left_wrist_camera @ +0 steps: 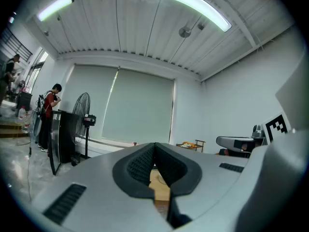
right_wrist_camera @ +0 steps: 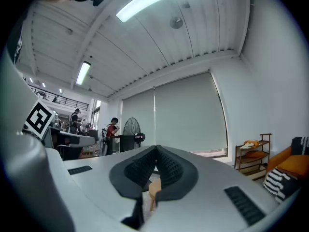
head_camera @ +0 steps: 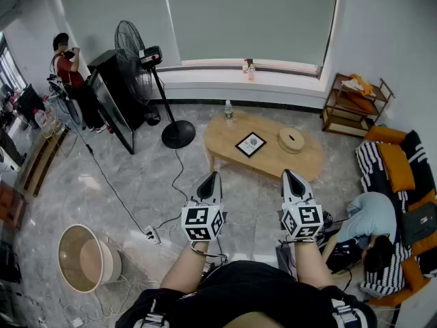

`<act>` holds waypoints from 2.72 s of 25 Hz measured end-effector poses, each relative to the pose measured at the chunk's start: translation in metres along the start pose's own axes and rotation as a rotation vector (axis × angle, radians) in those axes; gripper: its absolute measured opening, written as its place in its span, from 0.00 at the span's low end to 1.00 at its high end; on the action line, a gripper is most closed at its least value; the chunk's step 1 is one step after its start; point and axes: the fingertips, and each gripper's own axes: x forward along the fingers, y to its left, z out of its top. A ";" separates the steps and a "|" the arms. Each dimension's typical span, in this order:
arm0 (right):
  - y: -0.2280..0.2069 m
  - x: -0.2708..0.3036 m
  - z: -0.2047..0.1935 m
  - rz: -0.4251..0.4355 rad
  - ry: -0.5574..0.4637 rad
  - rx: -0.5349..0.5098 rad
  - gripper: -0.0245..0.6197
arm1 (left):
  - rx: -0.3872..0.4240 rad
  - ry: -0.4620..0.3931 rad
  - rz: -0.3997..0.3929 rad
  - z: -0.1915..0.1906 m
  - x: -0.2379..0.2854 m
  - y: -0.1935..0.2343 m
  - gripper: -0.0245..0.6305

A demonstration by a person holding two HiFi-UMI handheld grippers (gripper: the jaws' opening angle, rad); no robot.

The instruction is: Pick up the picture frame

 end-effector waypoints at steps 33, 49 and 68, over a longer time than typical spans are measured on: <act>0.103 0.034 -0.034 -0.026 0.027 0.004 0.06 | 0.033 -0.003 -0.050 -0.008 -0.034 0.082 0.07; 0.073 0.111 -0.040 -0.025 0.008 0.036 0.06 | 0.034 -0.009 -0.008 -0.010 0.026 0.119 0.07; -0.116 0.402 -0.013 0.057 -0.017 0.084 0.06 | 0.115 0.029 0.107 0.025 0.355 0.153 0.07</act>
